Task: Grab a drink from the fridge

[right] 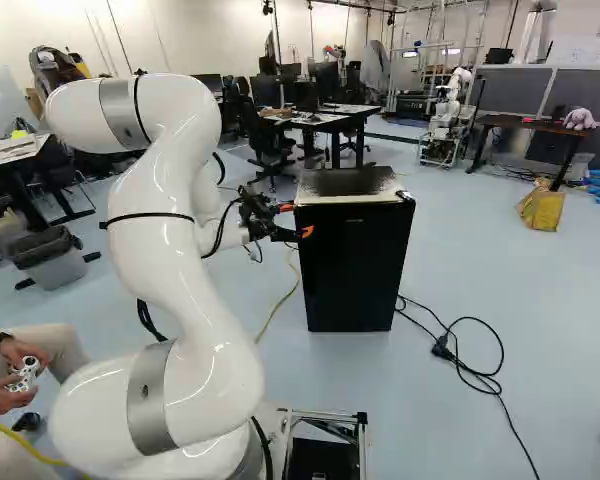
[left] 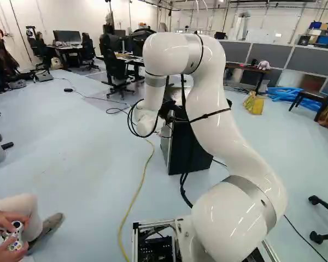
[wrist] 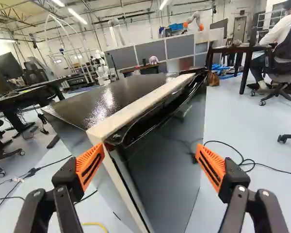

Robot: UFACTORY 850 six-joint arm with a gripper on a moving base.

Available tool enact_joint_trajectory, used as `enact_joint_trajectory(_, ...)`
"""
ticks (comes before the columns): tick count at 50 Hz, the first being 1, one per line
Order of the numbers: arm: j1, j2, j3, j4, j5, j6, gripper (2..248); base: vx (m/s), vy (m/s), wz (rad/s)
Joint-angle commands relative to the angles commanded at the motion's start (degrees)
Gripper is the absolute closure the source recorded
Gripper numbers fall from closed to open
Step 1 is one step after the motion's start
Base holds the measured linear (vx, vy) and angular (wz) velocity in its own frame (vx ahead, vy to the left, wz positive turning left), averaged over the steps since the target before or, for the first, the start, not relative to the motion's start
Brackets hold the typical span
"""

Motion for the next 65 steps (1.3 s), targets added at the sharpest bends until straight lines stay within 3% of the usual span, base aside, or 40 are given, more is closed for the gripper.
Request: enact_joint_trajectory(65, 0.0, 0.0, 0.0, 5.35, 0.0, 0.0, 3, 0.0, 0.0, 0.0)
